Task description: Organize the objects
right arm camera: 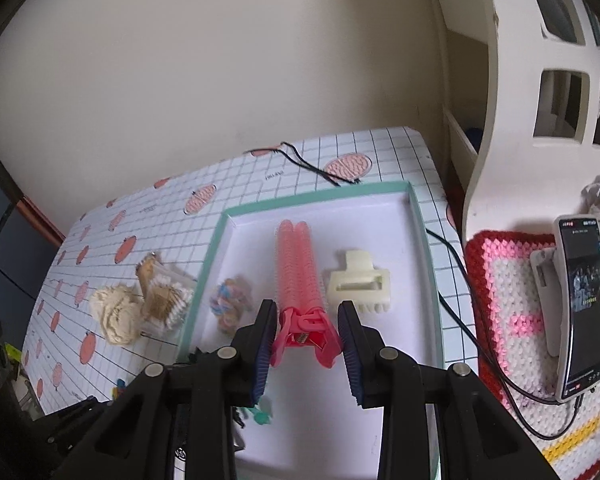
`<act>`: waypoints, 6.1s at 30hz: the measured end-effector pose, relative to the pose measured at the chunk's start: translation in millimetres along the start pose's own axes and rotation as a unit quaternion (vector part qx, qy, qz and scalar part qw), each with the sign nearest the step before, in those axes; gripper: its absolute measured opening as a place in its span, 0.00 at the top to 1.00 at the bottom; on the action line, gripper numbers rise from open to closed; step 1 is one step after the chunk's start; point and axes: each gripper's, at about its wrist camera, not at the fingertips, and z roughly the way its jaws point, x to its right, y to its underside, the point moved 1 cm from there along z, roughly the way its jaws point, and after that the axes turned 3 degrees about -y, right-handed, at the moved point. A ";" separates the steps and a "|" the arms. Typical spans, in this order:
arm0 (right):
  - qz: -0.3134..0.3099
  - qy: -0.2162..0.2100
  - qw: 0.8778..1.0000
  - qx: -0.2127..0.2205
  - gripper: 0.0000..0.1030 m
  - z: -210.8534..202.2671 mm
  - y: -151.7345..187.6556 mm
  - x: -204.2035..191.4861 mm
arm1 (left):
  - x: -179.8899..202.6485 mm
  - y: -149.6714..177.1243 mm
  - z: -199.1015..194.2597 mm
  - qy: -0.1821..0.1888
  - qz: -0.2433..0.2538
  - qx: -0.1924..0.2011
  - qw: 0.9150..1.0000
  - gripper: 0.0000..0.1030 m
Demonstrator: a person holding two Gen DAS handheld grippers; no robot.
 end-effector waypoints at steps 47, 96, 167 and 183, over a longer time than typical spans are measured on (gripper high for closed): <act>-0.011 0.030 0.995 -0.091 0.67 43.1 30.4 16.8 | 19.6 0.9 20.2 0.008 0.042 -0.025 0.999 0.44; -0.033 0.030 0.997 -0.055 0.00 33.4 21.9 6.4 | -91.1 -27.3 -5.0 -0.089 -0.086 0.059 0.991 0.00; -0.174 -0.035 0.978 -0.107 0.00 69.1 55.2 -205.1 | -261.3 -23.2 -65.8 -0.077 -0.199 0.039 0.976 0.00; -0.199 -0.033 0.966 -0.160 0.00 104.4 88.9 -221.5 | -254.7 -27.3 -38.1 -0.103 -0.146 0.044 0.983 0.00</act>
